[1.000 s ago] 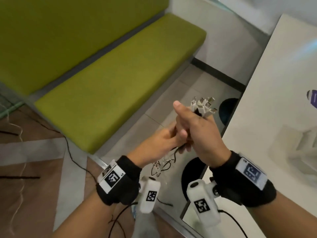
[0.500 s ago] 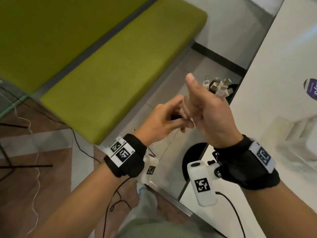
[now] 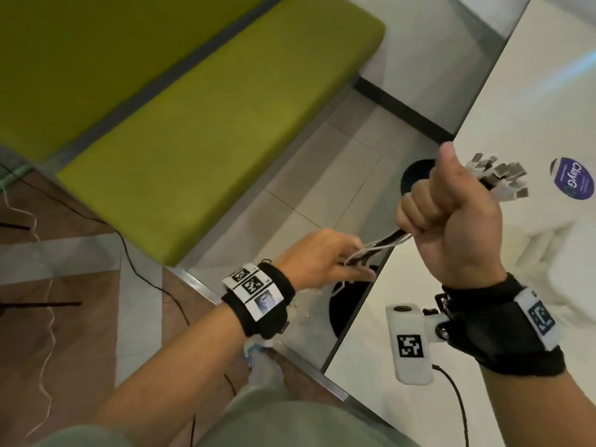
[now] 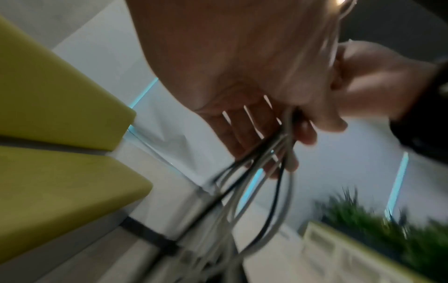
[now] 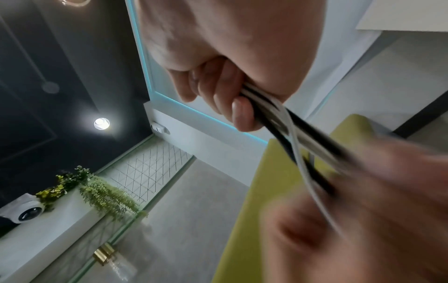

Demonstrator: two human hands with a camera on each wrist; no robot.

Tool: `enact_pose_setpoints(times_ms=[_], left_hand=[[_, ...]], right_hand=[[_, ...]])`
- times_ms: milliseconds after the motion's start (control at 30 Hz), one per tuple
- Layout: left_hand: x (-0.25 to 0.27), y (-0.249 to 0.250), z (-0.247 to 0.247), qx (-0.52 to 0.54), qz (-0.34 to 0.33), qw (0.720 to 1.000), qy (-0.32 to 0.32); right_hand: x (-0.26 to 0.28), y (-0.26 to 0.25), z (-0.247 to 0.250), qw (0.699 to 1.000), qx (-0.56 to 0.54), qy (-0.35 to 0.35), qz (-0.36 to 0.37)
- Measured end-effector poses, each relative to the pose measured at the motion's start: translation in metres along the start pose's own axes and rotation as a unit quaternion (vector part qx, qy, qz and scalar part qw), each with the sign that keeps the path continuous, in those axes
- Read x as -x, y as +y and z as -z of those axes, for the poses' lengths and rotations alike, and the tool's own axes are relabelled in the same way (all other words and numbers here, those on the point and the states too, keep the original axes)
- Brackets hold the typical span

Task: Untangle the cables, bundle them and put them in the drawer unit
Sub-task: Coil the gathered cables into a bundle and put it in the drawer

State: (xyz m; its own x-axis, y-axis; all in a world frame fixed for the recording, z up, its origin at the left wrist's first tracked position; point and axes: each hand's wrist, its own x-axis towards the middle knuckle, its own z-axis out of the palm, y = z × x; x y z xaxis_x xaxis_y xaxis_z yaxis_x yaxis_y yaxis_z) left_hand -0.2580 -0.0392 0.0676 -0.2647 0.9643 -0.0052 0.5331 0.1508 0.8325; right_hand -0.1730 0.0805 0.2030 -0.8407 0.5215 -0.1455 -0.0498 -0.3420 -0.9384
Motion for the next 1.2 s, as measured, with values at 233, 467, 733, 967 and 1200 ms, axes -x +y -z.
enact_pose_setpoints(times_ms=[233,467,733,967,1200], left_hand=[[0.022,-0.087,-0.034,-0.065,0.190,0.980,-0.015],[0.003,-0.098,-0.001,-0.157,0.282,0.939,-0.117],[-0.033,0.009,0.040,0.171,0.018,0.985,-0.029],[-0.033,-0.010,0.020,0.070,0.040,0.996,-0.045],[-0.014,-0.090,-0.015,0.013,0.225,0.974,-0.024]], right_hand=[[0.010,-0.008,0.006,1.000,0.019,-0.006,0.024],[0.015,-0.007,0.010,0.998,0.037,0.015,0.038],[0.007,0.010,-0.006,0.996,0.071,0.006,0.061],[0.001,0.018,-0.024,0.992,0.111,-0.016,0.053],[0.010,-0.003,-0.056,0.979,0.185,-0.055,0.072]])
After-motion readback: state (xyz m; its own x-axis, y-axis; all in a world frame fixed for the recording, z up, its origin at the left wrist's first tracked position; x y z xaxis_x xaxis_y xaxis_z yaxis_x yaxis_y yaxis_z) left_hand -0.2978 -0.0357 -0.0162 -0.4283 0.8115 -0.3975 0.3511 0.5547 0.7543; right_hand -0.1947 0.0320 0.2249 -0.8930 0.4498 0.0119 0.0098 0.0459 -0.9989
